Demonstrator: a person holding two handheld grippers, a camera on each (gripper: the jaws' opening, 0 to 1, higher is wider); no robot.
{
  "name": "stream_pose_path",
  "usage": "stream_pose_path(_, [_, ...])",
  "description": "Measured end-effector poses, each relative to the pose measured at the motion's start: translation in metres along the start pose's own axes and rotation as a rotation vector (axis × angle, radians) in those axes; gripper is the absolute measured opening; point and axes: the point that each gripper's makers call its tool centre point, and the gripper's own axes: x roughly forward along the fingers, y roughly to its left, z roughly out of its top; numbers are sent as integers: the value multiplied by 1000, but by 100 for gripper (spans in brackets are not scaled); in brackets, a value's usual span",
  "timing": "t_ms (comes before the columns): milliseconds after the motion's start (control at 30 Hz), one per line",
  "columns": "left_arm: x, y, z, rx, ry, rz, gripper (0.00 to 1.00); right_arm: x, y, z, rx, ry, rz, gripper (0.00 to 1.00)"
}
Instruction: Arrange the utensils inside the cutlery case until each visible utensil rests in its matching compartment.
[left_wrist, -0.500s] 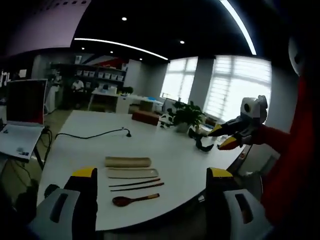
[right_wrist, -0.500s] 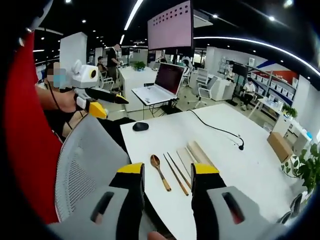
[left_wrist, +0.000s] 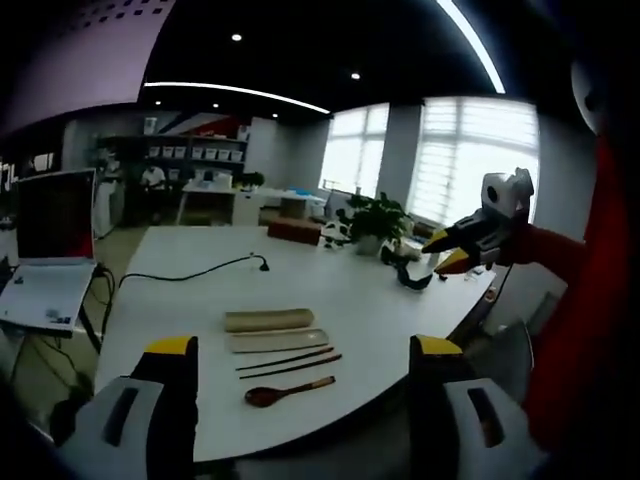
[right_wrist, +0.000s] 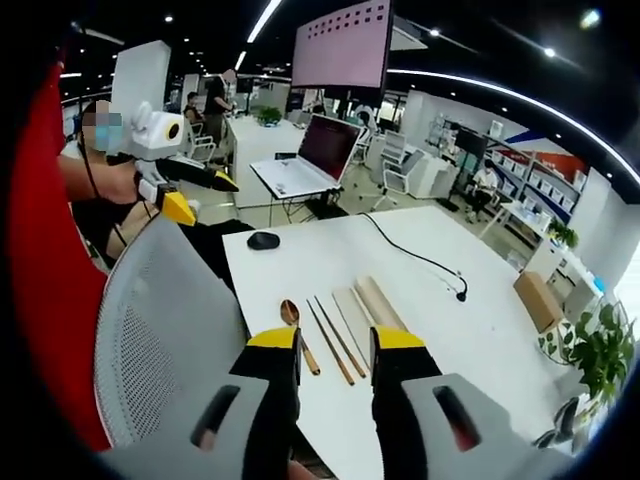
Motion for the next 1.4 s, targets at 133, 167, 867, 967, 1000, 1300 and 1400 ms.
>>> stream_pose_path(133, [-15,1,2,-20,-2,-13,91,3,-1,1,-7,17,-15,25])
stream_pose_path(167, [-19,1,3,-17,-1,-16,91,4,-2,2,-6,24,-21,25])
stream_pose_path(867, [-16,-5,-9,86,104,-65,91,38,-20,3,73,96,-65,20])
stream_pose_path(967, [-14,-1,-7,93,107,-59,90,41,-18,-2,65,111,-56,20])
stream_pose_path(1000, [-12,1,-6,80,102,-62,90,44,-18,-5,56,122,-48,20])
stream_pose_path(1300, [-2,2,-4,51,105,-77,89,62,-16,-6,81,123,-13,21])
stream_pose_path(1400, [1,0,-4,79,126,-82,88,71,-11,-2,78,99,18,23])
